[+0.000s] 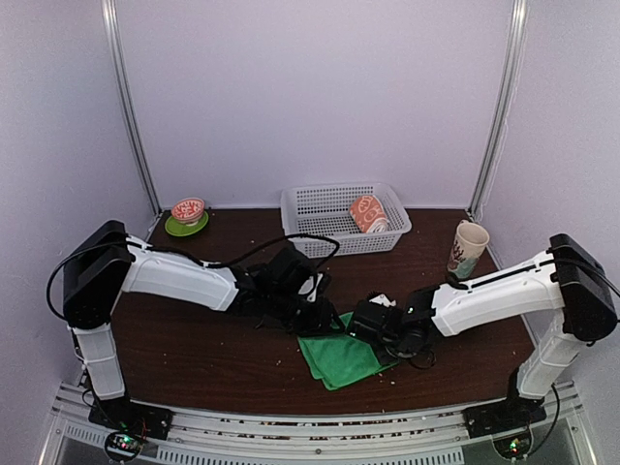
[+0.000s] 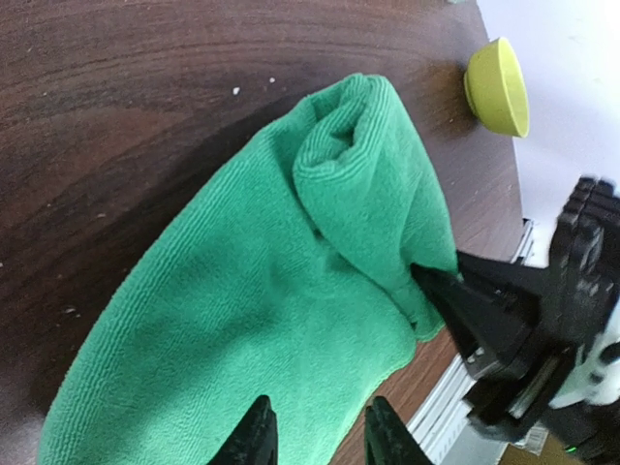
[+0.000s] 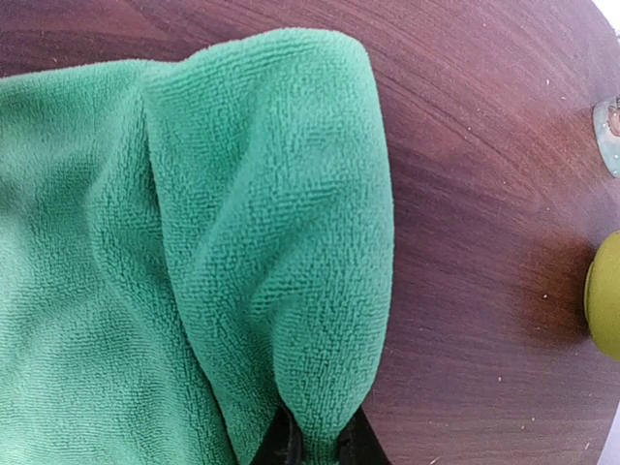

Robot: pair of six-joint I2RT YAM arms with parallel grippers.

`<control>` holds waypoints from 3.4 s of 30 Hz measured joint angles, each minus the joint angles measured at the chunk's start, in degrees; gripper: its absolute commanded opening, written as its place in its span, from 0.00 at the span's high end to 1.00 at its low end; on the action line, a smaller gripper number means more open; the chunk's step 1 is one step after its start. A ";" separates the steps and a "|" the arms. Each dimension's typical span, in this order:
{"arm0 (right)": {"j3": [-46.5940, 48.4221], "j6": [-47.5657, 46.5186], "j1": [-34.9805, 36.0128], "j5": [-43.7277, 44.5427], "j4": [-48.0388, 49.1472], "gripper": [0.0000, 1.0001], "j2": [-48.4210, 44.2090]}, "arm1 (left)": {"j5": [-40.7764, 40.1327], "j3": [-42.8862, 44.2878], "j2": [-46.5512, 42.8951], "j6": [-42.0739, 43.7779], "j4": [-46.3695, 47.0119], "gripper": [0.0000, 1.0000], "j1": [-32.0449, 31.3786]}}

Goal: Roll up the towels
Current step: Roll the towel at the center of the board.

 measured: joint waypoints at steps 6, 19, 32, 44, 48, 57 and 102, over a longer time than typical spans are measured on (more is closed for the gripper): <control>0.11 1.73 0.98 1.90 -1.36 1.00 0.85 | 2.71 0.72 2.71 -3.56 8.63 0.69 0.13; -1.09 1.07 1.36 1.73 -0.22 1.00 -1.42 | 8.33 10.03 14.58 -7.85 15.10 0.78 0.28; -2.47 -2.51 1.33 -3.54 4.28 0.76 -7.08 | 8.00 15.52 18.99 -5.68 8.87 0.87 1.18; -8.85 -4.09 -4.70 -15.91 11.19 0.54 -17.86 | 7.76 15.37 19.10 -5.01 9.03 0.89 1.20; -13.11 -2.71 -11.02 -21.75 14.93 0.51 -22.32 | 7.76 15.37 19.28 -4.98 9.20 0.90 1.20; -16.48 -2.89 -22.49 -36.79 21.94 0.51 -19.82 | 7.65 14.95 19.30 -4.87 9.75 0.90 1.20; 8.59 -7.15 -0.79 -8.72 -1.16 1.00 1.27 | -0.74 -15.28 -9.18 -5.09 7.87 0.72 1.51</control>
